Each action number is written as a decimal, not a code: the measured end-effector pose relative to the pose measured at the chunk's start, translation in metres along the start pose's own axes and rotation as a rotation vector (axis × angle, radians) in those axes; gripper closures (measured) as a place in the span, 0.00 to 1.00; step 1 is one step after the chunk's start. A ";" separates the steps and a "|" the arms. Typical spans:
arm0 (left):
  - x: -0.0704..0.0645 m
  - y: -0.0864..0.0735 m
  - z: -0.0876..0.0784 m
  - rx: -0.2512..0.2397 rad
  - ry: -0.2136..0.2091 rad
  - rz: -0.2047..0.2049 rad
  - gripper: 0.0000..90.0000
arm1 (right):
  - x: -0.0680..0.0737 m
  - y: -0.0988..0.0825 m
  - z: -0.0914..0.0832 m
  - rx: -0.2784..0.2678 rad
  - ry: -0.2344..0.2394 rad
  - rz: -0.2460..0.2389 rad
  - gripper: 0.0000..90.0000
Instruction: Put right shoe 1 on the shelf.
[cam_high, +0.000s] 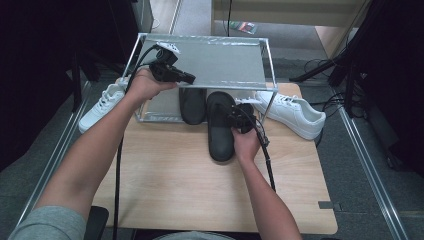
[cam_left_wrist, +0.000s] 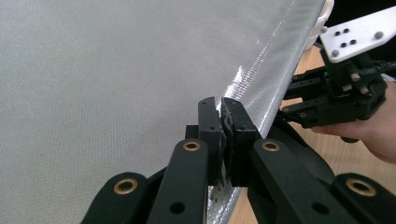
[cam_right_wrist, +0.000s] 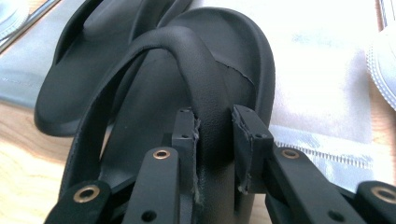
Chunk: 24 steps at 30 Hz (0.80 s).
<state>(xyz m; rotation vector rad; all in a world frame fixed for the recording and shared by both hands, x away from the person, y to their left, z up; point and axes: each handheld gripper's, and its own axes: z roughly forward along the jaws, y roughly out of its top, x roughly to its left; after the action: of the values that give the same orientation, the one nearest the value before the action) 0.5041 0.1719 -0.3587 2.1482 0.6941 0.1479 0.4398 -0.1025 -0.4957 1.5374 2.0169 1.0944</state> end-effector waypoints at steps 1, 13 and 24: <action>0.000 0.000 0.000 -0.001 -0.002 0.000 0.98 | 0.000 0.001 0.001 -0.001 0.001 0.002 0.82; 0.000 0.000 0.000 0.000 0.000 -0.005 0.97 | -0.006 0.009 -0.005 -0.044 0.052 0.001 0.68; 0.001 0.000 0.000 0.000 -0.001 -0.011 0.97 | 0.008 -0.013 -0.050 -0.046 0.111 -0.068 0.83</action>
<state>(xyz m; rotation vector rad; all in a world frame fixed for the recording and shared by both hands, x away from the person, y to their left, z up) 0.5047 0.1723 -0.3588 2.1443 0.7057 0.1413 0.3943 -0.1139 -0.4727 1.4029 2.0850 1.2144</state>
